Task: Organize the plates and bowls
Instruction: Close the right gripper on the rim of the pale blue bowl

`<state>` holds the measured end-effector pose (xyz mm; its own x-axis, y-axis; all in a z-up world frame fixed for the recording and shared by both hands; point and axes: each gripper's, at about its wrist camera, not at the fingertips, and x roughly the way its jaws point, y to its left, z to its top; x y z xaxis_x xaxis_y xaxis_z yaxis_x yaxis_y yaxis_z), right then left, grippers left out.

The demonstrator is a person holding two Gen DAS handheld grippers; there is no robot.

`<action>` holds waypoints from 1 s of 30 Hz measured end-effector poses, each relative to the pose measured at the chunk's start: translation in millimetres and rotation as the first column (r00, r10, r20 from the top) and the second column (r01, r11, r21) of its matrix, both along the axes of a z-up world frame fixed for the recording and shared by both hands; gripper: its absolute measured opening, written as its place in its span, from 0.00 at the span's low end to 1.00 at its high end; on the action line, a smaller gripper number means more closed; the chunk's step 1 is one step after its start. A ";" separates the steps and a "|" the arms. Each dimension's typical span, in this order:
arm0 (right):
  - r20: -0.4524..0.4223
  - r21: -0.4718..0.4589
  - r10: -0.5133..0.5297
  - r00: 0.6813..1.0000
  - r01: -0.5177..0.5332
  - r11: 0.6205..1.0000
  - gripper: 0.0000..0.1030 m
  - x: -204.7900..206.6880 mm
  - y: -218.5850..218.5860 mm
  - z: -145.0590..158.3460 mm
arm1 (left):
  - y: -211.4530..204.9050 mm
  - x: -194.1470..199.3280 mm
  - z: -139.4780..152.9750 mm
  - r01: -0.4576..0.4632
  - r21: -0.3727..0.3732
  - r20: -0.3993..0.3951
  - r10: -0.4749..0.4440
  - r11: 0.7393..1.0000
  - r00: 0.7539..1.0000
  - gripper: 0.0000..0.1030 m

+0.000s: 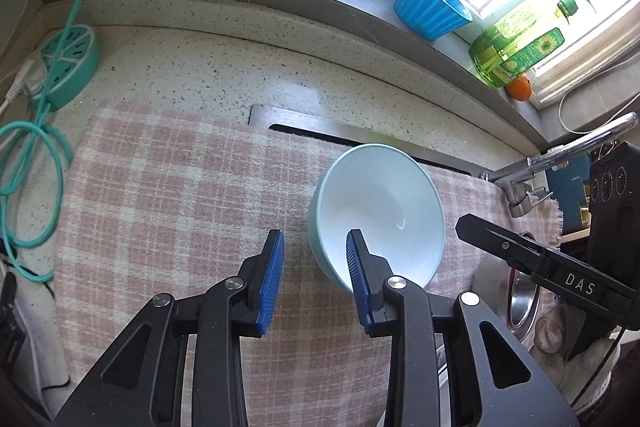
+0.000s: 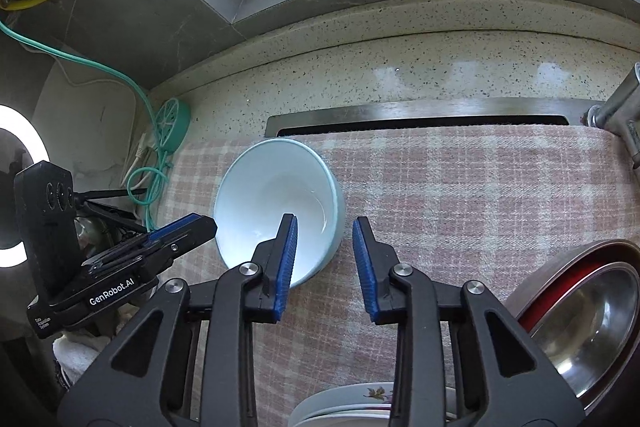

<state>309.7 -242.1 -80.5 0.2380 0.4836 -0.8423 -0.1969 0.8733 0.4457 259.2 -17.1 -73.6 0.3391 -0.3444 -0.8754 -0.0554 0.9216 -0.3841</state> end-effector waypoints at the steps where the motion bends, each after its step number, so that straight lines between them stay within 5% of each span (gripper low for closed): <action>1: -0.003 -0.004 0.002 1.000 -0.002 1.000 0.27 1.4 1.6 -1.5 | 0.2 0.6 -0.7 0.001 0.001 -0.002 -0.001 1.000 1.000 0.26; 19: -0.054 -0.024 0.021 0.998 -0.023 0.999 0.09 11.8 11.4 -26.8 | -5.2 9.5 -11.4 0.008 -0.004 -0.022 -0.008 1.000 1.000 0.10; 30: -0.045 -0.005 0.031 0.998 -0.032 0.999 0.09 3.6 10.3 -16.7 | -11.7 4.0 -1.2 0.012 -0.002 -0.005 -0.012 1.000 1.000 0.10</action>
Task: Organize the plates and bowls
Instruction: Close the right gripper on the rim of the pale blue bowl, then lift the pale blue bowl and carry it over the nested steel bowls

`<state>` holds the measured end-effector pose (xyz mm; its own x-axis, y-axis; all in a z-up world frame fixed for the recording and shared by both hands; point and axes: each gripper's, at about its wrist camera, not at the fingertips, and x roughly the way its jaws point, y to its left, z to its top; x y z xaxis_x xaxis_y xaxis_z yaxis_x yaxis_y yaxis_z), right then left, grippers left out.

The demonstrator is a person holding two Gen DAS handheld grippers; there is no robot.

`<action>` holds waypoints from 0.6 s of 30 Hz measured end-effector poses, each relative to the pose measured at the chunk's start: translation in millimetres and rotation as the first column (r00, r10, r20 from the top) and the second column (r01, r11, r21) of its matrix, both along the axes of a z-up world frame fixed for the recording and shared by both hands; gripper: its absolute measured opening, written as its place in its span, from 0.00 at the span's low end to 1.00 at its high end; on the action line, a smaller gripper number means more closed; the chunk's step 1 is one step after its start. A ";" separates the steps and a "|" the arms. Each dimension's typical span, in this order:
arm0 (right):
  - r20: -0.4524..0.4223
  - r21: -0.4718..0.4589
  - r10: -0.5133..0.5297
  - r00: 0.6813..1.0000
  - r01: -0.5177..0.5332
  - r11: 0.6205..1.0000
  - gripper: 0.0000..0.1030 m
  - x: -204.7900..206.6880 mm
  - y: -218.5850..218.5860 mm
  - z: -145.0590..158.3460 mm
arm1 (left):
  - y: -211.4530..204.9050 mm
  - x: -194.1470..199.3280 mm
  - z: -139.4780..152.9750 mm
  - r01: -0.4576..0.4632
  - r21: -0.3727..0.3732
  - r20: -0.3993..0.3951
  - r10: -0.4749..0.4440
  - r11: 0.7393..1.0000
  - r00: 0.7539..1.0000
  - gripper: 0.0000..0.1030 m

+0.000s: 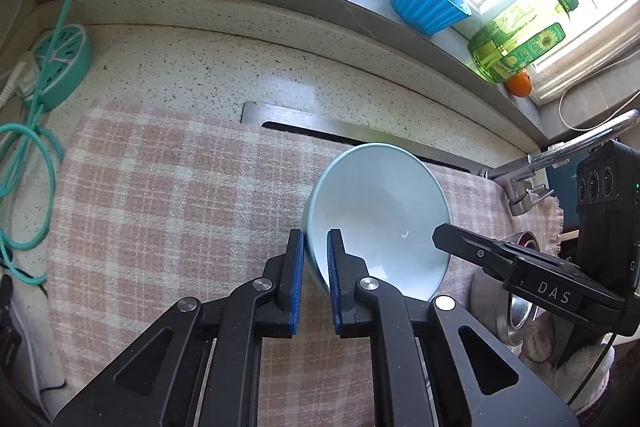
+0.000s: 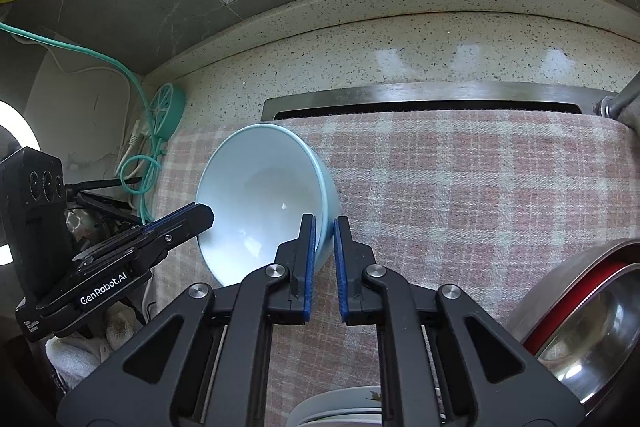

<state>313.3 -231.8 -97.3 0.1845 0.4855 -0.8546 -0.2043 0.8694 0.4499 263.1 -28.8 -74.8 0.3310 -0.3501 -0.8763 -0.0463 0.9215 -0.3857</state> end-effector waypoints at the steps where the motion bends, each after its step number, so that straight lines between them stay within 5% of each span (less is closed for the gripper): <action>1: 0.001 0.003 0.000 1.000 0.000 1.000 0.09 -1.5 -0.7 2.5 | -0.6 -1.5 2.2 0.000 0.003 0.004 0.000 1.000 1.000 0.10; 18: 0.056 0.059 -0.025 0.998 0.021 0.998 0.09 -42.8 -52.1 55.9 | -33.1 -37.6 53.0 0.073 0.013 0.098 -0.074 0.997 0.992 0.10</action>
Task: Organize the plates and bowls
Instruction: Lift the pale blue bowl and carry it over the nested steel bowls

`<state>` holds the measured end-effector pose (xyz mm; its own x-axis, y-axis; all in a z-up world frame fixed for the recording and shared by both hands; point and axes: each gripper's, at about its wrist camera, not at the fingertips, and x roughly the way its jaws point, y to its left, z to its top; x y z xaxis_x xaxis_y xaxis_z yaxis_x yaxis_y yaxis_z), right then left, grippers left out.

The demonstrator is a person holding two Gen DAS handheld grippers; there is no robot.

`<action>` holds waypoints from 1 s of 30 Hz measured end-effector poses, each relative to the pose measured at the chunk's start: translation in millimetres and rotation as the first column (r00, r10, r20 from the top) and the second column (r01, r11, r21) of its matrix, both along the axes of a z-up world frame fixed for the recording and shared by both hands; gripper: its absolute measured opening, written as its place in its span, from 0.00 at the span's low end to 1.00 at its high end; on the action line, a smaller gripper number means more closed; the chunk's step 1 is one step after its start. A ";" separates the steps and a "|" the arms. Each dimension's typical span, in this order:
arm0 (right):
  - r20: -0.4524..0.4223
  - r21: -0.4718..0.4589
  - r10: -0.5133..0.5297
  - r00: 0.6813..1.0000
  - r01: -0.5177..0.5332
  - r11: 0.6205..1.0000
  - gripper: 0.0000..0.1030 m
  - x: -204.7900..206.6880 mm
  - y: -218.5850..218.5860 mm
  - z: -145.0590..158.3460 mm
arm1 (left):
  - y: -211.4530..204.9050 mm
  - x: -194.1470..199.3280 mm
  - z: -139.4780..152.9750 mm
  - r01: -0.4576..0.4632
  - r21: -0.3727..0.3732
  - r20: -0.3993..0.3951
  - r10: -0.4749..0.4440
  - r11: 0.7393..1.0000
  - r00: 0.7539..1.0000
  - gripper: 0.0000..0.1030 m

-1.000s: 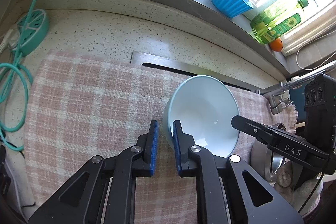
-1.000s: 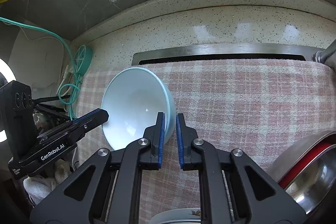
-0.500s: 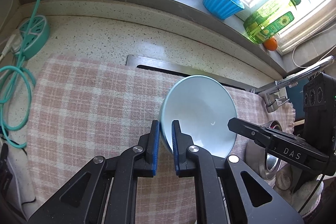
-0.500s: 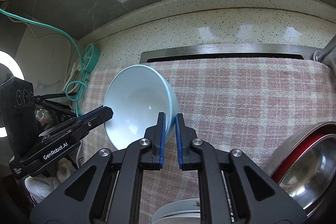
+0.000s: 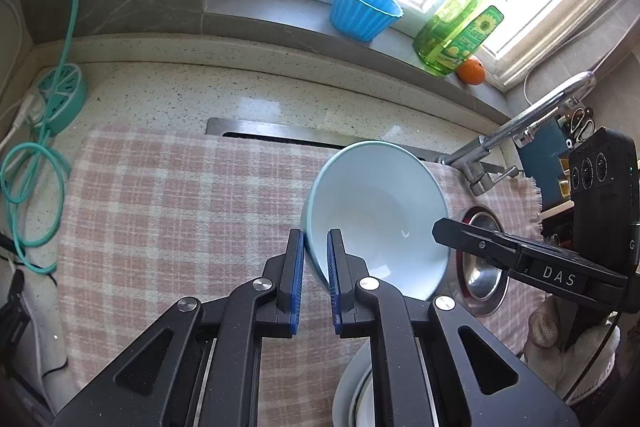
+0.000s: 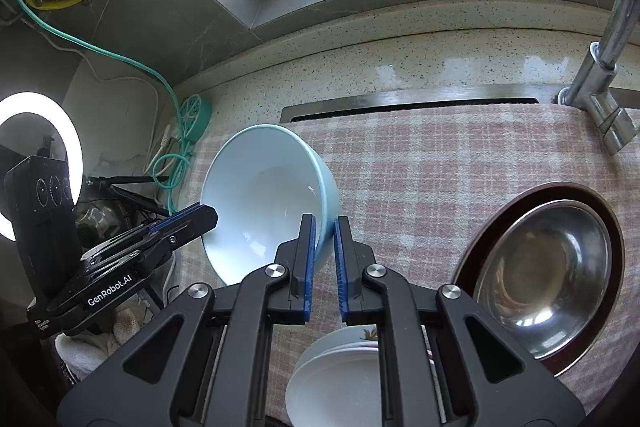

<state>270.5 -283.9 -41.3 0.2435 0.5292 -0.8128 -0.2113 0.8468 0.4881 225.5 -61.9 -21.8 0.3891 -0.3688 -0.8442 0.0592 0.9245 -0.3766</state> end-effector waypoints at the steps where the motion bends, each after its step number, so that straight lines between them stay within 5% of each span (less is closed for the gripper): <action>1: 0.003 0.004 -0.005 1.000 0.005 1.000 0.09 -2.9 -4.7 2.8 | -4.7 -1.9 3.4 0.006 -0.003 0.006 -0.006 1.000 1.000 0.10; 13: 0.037 0.024 -0.098 0.995 0.097 0.995 0.09 -21.3 -78.0 36.6 | -68.6 -18.7 28.4 0.128 -0.029 0.044 -0.127 0.991 0.991 0.10; 30: -0.002 -0.008 -0.217 0.976 0.217 0.976 0.09 -44.9 -166.6 15.7 | -152.9 -20.5 13.3 0.250 -0.039 0.003 -0.250 0.968 0.968 0.10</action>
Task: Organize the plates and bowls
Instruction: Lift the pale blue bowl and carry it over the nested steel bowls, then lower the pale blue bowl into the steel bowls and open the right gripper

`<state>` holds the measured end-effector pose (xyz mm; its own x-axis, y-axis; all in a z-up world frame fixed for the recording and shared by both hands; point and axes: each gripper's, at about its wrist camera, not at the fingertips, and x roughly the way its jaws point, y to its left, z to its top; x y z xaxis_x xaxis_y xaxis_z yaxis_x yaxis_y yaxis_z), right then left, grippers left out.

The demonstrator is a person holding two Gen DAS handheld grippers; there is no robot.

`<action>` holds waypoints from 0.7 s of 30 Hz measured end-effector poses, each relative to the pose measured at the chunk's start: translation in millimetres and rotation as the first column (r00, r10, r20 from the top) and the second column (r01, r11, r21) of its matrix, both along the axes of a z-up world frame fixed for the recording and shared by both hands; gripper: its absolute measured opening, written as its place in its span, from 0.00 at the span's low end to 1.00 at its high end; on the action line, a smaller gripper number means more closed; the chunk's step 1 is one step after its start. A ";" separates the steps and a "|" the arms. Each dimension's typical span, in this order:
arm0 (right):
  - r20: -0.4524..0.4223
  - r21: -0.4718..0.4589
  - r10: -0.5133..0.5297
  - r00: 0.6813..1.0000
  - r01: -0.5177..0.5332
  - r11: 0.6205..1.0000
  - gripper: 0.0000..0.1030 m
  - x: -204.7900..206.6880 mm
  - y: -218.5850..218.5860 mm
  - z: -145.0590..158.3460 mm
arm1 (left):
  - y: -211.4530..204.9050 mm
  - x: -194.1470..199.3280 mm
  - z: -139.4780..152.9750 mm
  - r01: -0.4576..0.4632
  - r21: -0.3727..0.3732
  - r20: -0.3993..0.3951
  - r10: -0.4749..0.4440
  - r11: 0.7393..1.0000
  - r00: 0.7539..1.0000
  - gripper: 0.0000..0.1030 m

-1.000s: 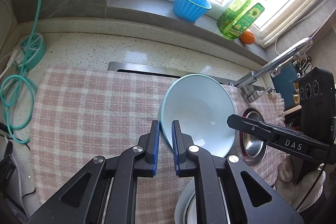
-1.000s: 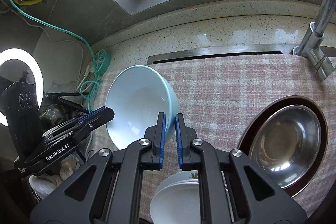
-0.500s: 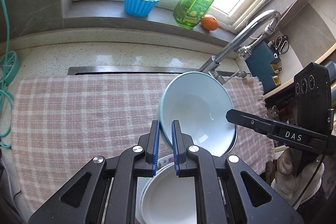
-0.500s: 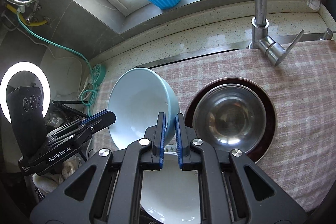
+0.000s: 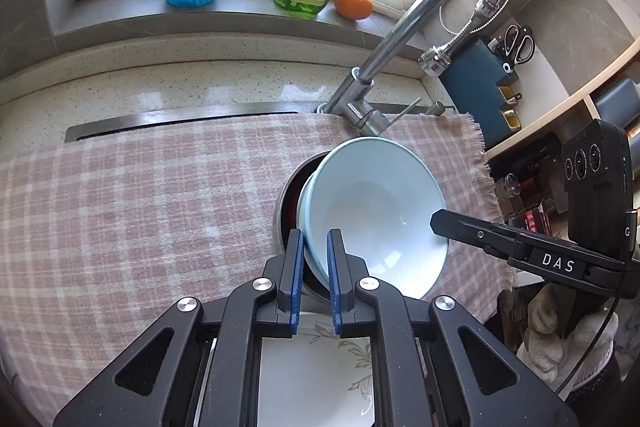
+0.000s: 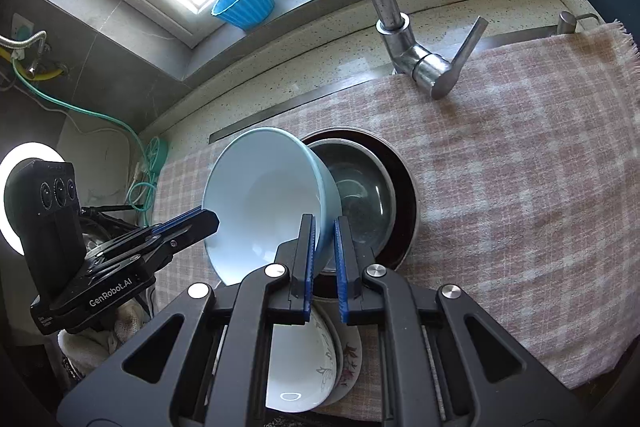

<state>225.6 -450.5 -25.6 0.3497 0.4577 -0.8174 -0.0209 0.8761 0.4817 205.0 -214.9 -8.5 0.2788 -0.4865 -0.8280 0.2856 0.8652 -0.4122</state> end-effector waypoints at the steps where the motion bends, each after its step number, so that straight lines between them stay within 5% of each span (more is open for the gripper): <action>1: -0.004 0.000 -0.003 1.000 0.003 1.000 0.09 0.0 -2.7 -2.5 | -2.9 0.5 -1.3 0.002 0.001 -0.004 -0.002 1.000 1.000 0.10; 21: -0.046 -0.046 0.037 0.998 -0.039 0.998 0.09 15.9 -8.5 -36.5 | -25.5 7.7 -27.0 -0.028 0.070 -0.046 0.031 0.997 0.998 0.10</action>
<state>241.4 -459.1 -62.1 0.2946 0.4311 -0.8529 -0.0337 0.8966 0.4416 212.7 -240.4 -35.6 0.2526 -0.4195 -0.8719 0.2412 0.9000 -0.3631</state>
